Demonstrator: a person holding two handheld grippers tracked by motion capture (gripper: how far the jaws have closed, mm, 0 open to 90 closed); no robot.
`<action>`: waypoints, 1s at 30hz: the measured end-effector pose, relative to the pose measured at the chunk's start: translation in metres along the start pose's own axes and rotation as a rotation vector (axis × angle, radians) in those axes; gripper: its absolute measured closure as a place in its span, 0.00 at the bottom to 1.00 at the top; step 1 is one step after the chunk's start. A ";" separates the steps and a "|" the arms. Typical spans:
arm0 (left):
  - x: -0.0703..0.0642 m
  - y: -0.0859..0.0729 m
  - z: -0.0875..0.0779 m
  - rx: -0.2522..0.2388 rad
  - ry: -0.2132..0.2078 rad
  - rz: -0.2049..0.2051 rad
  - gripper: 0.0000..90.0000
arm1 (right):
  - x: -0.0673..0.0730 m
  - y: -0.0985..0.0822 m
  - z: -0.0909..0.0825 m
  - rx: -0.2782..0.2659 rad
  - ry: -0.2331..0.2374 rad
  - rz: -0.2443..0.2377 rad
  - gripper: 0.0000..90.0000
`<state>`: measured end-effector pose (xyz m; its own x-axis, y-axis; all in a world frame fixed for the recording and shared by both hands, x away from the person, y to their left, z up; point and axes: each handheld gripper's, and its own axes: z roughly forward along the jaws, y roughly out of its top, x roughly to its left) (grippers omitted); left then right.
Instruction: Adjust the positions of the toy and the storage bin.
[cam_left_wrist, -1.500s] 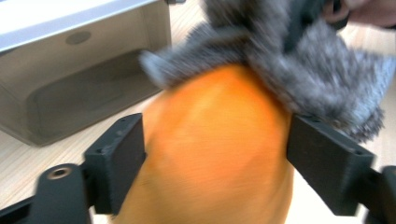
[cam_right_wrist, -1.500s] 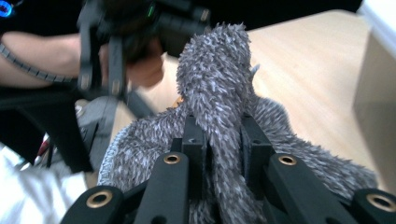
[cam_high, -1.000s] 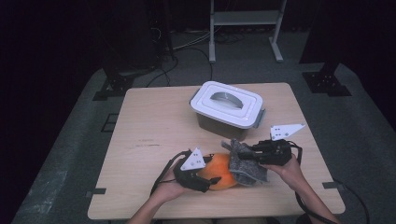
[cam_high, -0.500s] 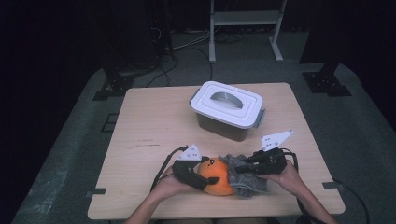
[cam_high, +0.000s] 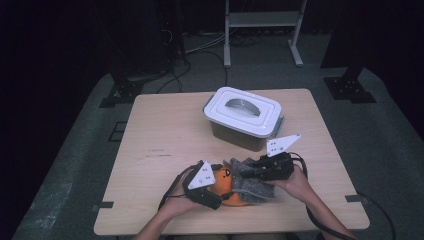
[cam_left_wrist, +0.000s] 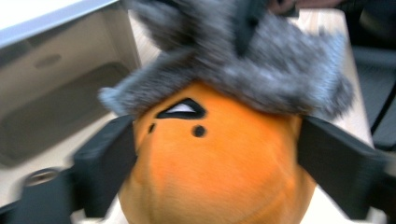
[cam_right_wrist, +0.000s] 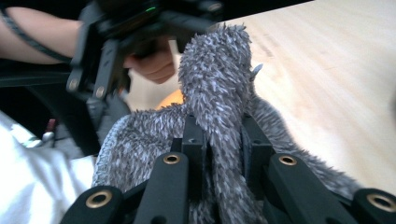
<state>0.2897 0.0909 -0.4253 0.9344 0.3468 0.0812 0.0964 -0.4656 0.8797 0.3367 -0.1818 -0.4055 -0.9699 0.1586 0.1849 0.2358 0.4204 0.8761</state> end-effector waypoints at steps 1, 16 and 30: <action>0.003 -0.001 0.002 0.014 -0.017 -0.033 0.07 | 0.001 -0.002 0.001 0.000 0.017 0.001 0.84; -0.004 -0.008 0.006 0.057 -0.005 0.046 0.26 | -0.003 -0.017 -0.016 -0.001 -0.056 0.032 0.84; -0.007 -0.009 0.007 0.040 -0.006 0.043 0.23 | 0.004 -0.028 -0.032 0.032 -0.056 0.034 0.84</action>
<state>0.2849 0.0871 -0.4369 0.9400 0.3208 0.1160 0.0692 -0.5122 0.8561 0.3242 -0.2219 -0.4153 -0.9565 0.2230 0.1881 0.2713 0.4425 0.8547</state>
